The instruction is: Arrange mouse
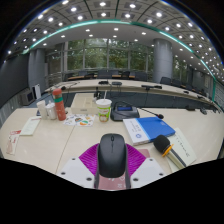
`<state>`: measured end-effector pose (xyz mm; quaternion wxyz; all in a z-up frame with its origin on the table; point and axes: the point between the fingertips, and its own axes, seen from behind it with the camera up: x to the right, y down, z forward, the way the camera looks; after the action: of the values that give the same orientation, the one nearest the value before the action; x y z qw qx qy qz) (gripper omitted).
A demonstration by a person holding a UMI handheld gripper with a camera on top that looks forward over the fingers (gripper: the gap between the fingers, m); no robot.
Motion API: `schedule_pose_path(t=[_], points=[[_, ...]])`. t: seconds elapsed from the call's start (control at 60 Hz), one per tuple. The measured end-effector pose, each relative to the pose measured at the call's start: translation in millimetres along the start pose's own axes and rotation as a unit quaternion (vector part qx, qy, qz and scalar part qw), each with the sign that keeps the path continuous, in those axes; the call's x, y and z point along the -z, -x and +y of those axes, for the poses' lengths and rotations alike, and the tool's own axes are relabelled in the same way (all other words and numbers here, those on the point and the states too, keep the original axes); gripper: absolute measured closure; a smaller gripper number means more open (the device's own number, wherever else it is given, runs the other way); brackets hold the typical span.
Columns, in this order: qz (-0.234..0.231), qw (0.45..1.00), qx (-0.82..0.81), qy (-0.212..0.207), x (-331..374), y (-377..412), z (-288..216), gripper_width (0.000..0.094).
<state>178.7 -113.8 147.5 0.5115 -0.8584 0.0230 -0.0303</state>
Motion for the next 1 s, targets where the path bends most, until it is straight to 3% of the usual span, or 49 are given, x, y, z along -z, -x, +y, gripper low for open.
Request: schedule_pose_path(t=[0.133,0.35,0.483,0.583,0.7,1.0], points=[[-0.003,0.999,-0.011,0.048,-44,-24,52,0.0584],[-0.023,0.996,-0.011,0.090,-91,-40,108,0.0579],[-0.042,0.992,-0.025,0.117,-100,-39,129,0.0502],[-0.047,0.992,-0.016,0.116,-97,-40,128,0.0414],[-0.044,0.992,-0.009,0.119,-80,-42,121,0.0061],[-0.016,0.996,-0.006,0.083,59,-33,68,0.0077]])
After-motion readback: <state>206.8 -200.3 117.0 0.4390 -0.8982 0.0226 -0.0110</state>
